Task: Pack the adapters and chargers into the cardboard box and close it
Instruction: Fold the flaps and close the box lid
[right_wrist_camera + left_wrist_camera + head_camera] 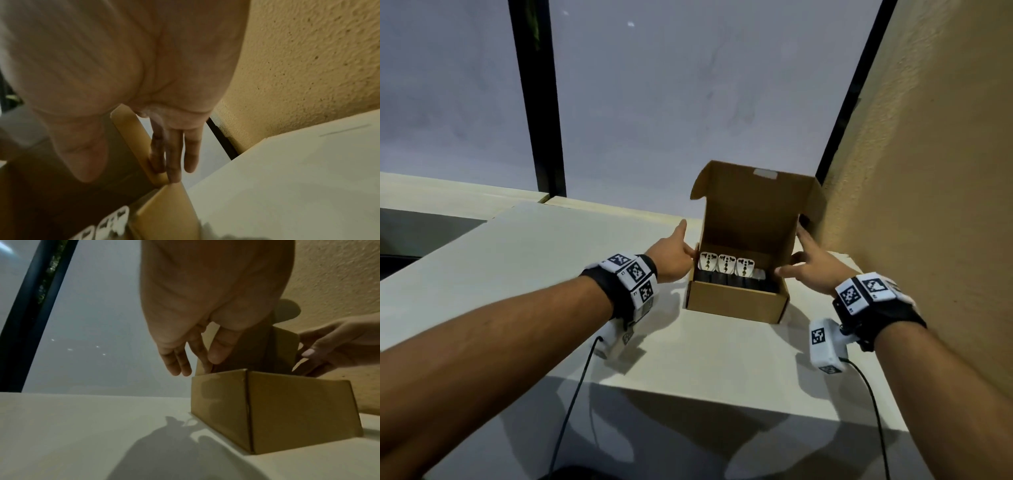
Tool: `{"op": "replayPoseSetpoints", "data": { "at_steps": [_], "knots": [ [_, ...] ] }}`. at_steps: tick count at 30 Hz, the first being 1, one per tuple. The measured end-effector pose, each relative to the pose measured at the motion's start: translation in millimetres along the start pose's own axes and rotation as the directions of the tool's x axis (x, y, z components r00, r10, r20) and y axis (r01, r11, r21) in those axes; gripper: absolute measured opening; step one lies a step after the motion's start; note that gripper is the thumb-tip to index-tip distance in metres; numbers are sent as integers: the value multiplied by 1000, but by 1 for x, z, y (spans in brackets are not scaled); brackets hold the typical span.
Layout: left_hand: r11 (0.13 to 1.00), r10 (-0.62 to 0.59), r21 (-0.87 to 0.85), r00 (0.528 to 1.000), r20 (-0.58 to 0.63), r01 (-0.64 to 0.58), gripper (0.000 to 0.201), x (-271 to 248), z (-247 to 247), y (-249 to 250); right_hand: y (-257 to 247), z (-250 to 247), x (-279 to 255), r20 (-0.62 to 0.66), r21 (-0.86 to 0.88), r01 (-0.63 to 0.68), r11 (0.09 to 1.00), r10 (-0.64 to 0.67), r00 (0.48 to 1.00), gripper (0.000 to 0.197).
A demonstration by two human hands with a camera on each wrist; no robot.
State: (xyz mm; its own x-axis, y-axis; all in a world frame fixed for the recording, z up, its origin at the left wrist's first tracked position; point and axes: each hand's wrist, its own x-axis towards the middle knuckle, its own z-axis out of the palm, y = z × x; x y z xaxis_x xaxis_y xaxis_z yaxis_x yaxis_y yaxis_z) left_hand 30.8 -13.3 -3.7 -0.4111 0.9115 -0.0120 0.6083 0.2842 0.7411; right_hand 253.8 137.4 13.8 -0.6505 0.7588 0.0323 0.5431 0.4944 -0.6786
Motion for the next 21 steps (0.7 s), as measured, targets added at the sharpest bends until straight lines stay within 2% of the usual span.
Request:
{"op": "replayPoseSetpoints", "data": {
  "at_steps": [5, 7, 9, 12, 16, 19, 21],
  "knots": [
    [984, 99, 139, 993, 61, -107, 83, -4, -6, -11, 12, -3, -11, -1, -94, -37, 995, 38, 999, 76],
    [976, 183, 124, 983, -20, -179, 71, -5, -13, -8, 15, -9, -13, -32, -126, -37, 991, 34, 999, 57],
    [967, 254, 37, 956, -144, -251, 63, -6, -19, -4, 18, -16, -12, -82, -74, -4, 997, -2, 997, 46],
    [959, 277, -21, 948, -156, -284, 54, -8, -21, 0, 13, -23, -15, -135, -12, 30, 999, -31, 990, 30],
    [964, 266, 25, 962, -59, -265, 68, -12, -17, -5, -4, -19, -22, -27, -167, 17, 986, -22, 999, 31],
    [960, 262, 119, 964, -45, -255, 68, -12, -18, -8, -15, -17, -26, -22, -220, -23, 975, 18, 1000, 23],
    [952, 253, 186, 967, -20, -245, 66, -12, -19, -7, -22, -16, -28, -21, -278, -64, 958, 60, 998, 26]
  ]
}}
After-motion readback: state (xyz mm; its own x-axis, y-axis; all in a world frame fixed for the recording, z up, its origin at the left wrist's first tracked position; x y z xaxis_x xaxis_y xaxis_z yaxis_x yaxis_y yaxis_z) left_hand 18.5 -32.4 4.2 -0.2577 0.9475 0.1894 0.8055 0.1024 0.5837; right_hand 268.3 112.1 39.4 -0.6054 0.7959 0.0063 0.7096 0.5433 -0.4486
